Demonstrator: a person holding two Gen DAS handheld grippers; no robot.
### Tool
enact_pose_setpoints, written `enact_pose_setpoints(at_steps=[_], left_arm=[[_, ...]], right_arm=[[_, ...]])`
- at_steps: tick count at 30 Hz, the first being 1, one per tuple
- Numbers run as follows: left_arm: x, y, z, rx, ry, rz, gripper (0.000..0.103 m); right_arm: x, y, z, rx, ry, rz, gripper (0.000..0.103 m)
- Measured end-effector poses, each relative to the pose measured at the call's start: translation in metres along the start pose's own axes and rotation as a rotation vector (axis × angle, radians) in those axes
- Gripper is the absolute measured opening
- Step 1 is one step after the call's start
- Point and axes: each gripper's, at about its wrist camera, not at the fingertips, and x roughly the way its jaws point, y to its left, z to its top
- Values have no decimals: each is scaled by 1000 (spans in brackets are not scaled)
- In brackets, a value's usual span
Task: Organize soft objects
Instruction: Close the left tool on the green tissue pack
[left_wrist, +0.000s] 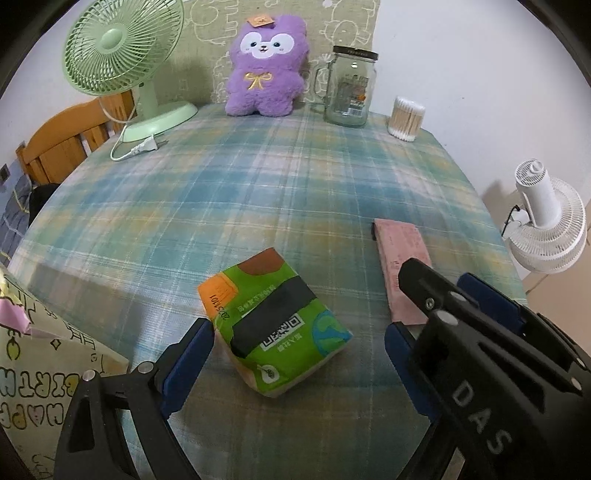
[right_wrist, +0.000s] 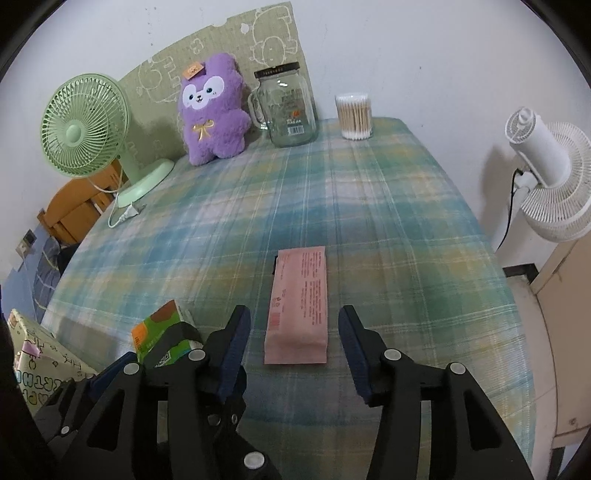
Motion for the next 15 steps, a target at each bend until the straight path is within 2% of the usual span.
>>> enact_pose_setpoints(at_steps=[5, 7, 15], left_arm=[[7, 3, 1, -16, 30, 34, 81], [6, 3, 1, -15, 17, 50, 75], [7, 3, 4, 12, 24, 58, 71]], right_arm=[[4, 0, -2, -1, 16, 0, 54], [5, 0, -3, -2, 19, 0, 54], [9, 3, -1, -22, 33, -34, 56]])
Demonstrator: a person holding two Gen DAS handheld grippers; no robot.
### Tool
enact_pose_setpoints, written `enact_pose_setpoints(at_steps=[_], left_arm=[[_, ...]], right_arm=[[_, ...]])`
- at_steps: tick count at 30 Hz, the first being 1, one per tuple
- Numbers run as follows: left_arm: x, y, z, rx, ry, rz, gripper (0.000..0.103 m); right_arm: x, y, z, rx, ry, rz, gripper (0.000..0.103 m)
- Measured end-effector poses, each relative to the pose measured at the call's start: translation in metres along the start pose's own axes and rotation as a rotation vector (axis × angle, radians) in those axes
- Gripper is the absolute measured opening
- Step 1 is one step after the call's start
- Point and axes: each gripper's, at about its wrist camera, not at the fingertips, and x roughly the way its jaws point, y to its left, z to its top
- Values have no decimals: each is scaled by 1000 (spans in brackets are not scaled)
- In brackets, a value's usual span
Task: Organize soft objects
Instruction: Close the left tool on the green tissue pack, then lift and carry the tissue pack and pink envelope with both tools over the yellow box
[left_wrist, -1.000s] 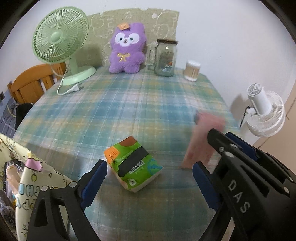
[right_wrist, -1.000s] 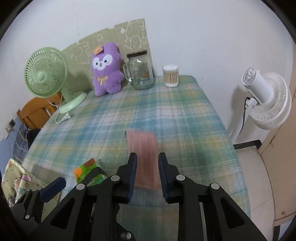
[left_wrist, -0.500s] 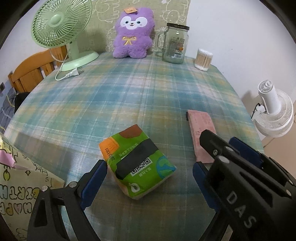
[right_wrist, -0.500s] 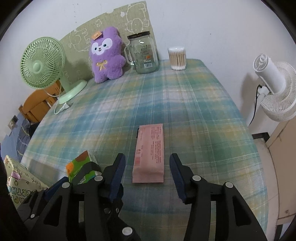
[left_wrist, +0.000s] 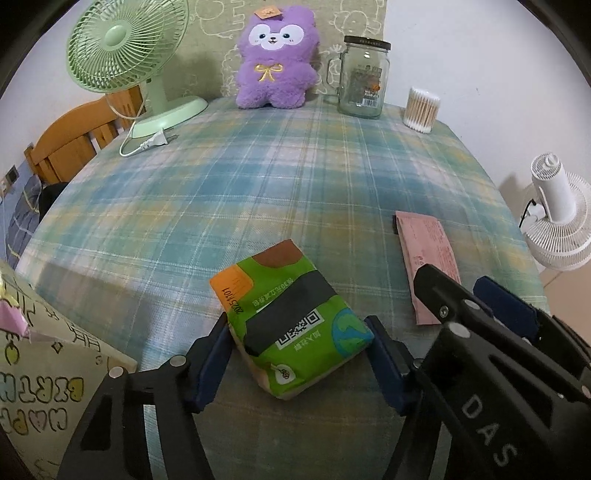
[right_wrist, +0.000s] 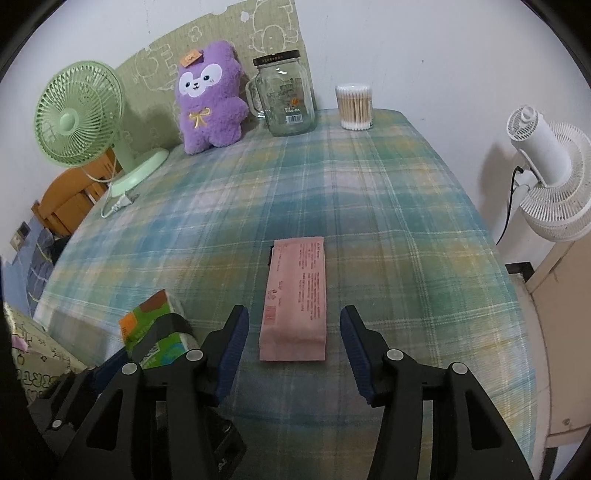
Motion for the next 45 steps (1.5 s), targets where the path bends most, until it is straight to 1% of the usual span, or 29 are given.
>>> enact_pose_setpoints(at_steps=[2, 6, 11, 12, 13, 20, 23, 25, 36, 45], left_arm=[[0, 1, 0, -1, -3, 11, 70], [1, 1, -1, 9, -8, 11, 70], [1, 2, -3, 13, -29, 6, 71], [1, 3, -3, 13, -29, 5, 71], [1, 3, -4, 16, -32, 5, 71], [-4, 2, -9, 46, -40, 7, 70], [-8, 2, -13, 57, -26, 0, 70], [-13, 0, -16, 71, -30, -9, 70], [-50, -3, -34, 136, -96, -34, 70], [-79, 0, -45, 159, -139, -63, 70]], right_arm=[[3, 2, 1, -11, 7, -11, 56], [14, 5, 1, -21, 40, -19, 56], [17, 8, 1, -51, 36, -39, 55], [17, 8, 0, -55, 36, -43, 53], [17, 8, 0, -63, 34, -53, 43], [11, 9, -6, -73, 34, -46, 42], [5, 9, -10, -65, 38, -45, 42], [-1, 9, -14, -60, 38, -50, 42], [-42, 11, -33, -50, -8, -66, 42], [-78, 17, -43, -49, -62, -77, 42]])
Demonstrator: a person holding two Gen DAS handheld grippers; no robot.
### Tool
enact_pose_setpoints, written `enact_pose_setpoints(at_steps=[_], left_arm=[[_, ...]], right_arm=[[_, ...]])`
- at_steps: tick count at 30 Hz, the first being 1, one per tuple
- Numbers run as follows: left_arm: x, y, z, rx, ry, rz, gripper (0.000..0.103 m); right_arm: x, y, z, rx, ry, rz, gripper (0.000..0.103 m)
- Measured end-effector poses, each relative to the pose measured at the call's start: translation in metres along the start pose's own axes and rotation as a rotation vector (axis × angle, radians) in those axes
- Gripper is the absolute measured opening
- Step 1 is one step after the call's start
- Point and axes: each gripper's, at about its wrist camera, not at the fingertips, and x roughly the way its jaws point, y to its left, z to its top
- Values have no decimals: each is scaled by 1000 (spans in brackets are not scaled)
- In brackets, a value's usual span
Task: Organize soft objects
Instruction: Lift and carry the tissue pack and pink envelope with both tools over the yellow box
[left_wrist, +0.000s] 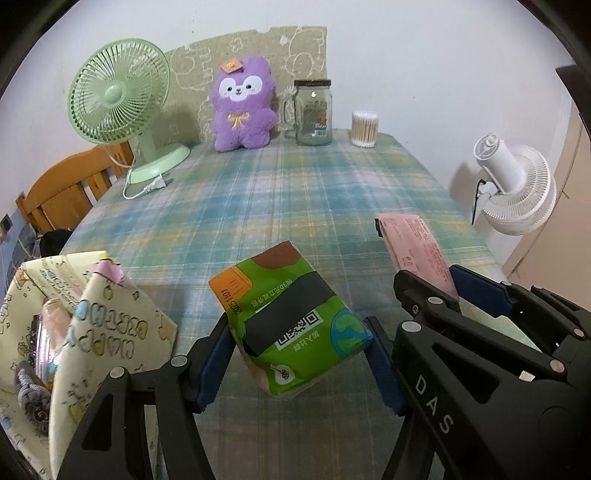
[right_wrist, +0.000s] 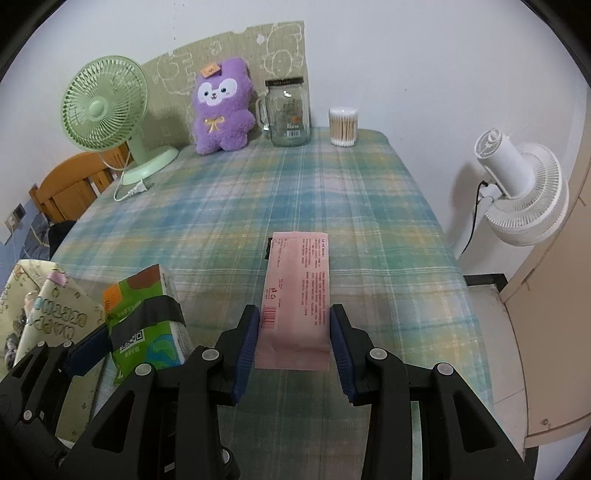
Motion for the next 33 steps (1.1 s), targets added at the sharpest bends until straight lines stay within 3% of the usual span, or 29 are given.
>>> enact_pose_setpoints(at_steps=[33], left_arm=[[-109, 9, 2, 62, -184, -50, 70]], right_arm=[[-120, 17, 0, 16, -205, -16, 42]])
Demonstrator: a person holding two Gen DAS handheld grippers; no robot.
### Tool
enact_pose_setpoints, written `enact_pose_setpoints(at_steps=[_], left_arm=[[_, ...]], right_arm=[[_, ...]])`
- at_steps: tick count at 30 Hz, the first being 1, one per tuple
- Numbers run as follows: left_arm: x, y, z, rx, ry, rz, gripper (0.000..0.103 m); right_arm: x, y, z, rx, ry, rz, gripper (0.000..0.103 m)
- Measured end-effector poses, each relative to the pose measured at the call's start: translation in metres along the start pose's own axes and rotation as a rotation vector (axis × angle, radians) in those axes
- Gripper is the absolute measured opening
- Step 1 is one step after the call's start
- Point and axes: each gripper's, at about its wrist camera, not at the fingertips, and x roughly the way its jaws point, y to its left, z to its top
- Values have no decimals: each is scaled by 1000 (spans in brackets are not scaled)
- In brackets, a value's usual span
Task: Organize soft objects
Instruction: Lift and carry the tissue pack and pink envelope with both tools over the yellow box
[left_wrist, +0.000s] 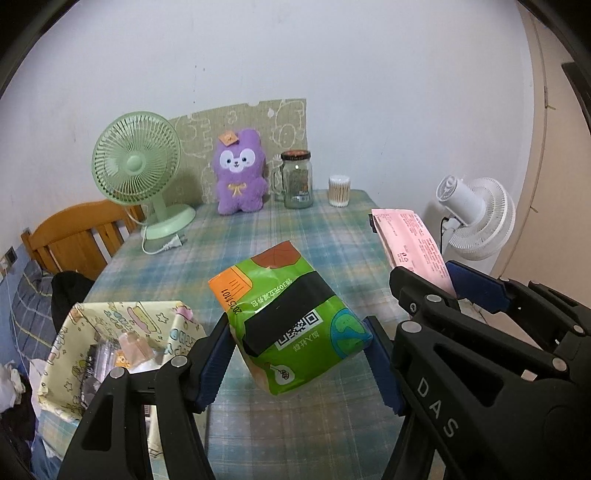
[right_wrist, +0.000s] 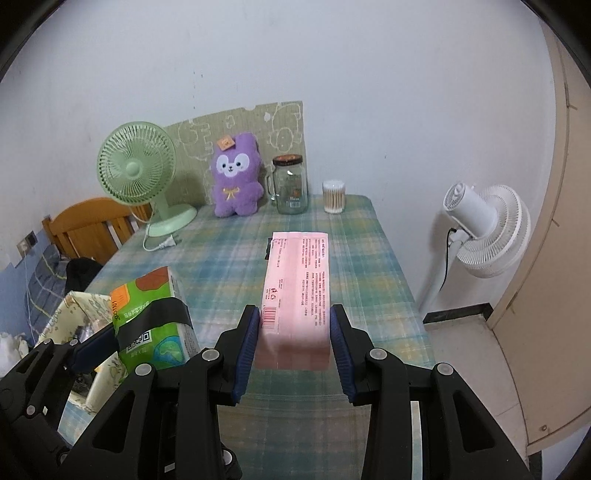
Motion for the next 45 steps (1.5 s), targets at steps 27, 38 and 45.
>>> enact_pose_setpoints(at_steps=[27, 38, 45], left_arm=[[-41, 47, 3, 26, -91, -61, 70], [-44, 77, -2, 32, -103, -25, 70], [-44, 100, -7, 26, -97, -22, 70]], right_arm=[[-42, 55, 8, 16, -65, -45, 42], [-35, 90, 6, 20, -76, 3, 42], [-28, 116, 4, 0, -69, 23, 42]])
